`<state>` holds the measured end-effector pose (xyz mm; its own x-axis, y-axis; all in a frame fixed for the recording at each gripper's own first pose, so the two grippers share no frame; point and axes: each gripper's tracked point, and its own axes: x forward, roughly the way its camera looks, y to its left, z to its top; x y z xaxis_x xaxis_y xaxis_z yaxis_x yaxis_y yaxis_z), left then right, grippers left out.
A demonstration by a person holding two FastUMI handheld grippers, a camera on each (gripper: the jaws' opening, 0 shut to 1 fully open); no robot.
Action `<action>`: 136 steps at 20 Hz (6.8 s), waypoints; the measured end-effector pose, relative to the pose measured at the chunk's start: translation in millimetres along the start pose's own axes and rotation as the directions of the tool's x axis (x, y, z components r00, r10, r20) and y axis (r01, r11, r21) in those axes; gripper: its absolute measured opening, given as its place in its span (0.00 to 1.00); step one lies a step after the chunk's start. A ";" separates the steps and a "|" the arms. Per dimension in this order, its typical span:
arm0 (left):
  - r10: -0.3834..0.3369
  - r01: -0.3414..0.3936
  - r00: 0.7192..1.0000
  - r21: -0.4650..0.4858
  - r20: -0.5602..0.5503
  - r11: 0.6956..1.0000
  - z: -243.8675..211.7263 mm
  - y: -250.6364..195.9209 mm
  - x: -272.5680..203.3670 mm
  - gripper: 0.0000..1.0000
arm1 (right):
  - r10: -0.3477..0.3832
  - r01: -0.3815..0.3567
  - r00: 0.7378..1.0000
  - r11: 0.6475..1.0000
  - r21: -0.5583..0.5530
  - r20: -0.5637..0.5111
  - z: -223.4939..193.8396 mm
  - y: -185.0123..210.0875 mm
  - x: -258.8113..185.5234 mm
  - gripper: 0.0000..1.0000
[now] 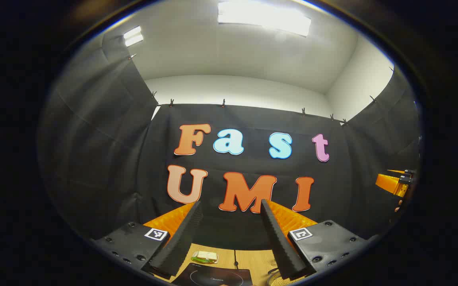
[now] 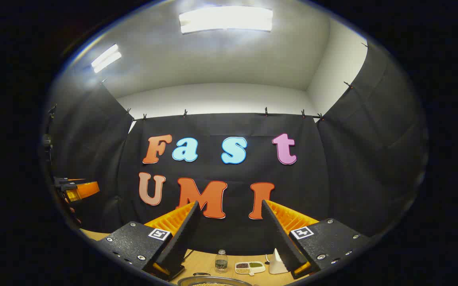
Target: First push the handle of the pot to place it horizontally, then grasp the pot with both hands and set it on the induction cooktop.
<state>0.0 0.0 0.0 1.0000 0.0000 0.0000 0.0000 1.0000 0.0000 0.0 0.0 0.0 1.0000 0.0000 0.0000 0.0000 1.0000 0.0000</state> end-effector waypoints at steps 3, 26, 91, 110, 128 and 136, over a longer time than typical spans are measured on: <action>0.010 -0.010 1.000 -0.004 0.015 1.000 1.2 4.4 2.7 0.95 | -0.004 0.004 1.000 1.000 0.004 0.002 -1.9 -1.1 0.8 0.94; 0.085 -0.081 0.992 -0.046 0.096 0.996 16.0 24.6 -4.6 0.95 | -0.005 0.005 0.999 1.000 0.005 -0.049 -24.0 -5.1 -18.3 0.94; 0.152 -0.150 0.983 0.036 -0.099 0.988 -84.8 63.8 22.4 0.96 | 0.215 0.253 0.124 0.937 0.241 -0.969 -482.9 -3.2 -235.1 0.00; 0.134 -0.126 0.981 0.070 -0.138 0.990 -103.2 62.4 23.1 0.95 | 0.040 0.293 0.155 0.952 0.085 -0.987 -501.7 -81.0 -172.5 0.00; 0.067 -0.053 0.979 0.076 -0.191 0.996 -117.3 37.7 31.9 0.94 | -0.050 0.283 0.146 0.959 -0.007 -0.988 -521.6 -122.2 -101.8 0.00; 0.080 -0.064 0.972 0.077 -0.222 0.995 -128.1 44.5 25.9 0.94 | -0.075 0.258 0.135 0.965 -0.038 -0.988 -534.3 -125.9 -87.5 0.01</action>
<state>25.9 44.5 -128.1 0.9717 0.0797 -0.2225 -0.0640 0.9950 0.0769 -87.5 -125.9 -534.3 0.1345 -0.0748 -0.9881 0.2577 0.9655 -0.0380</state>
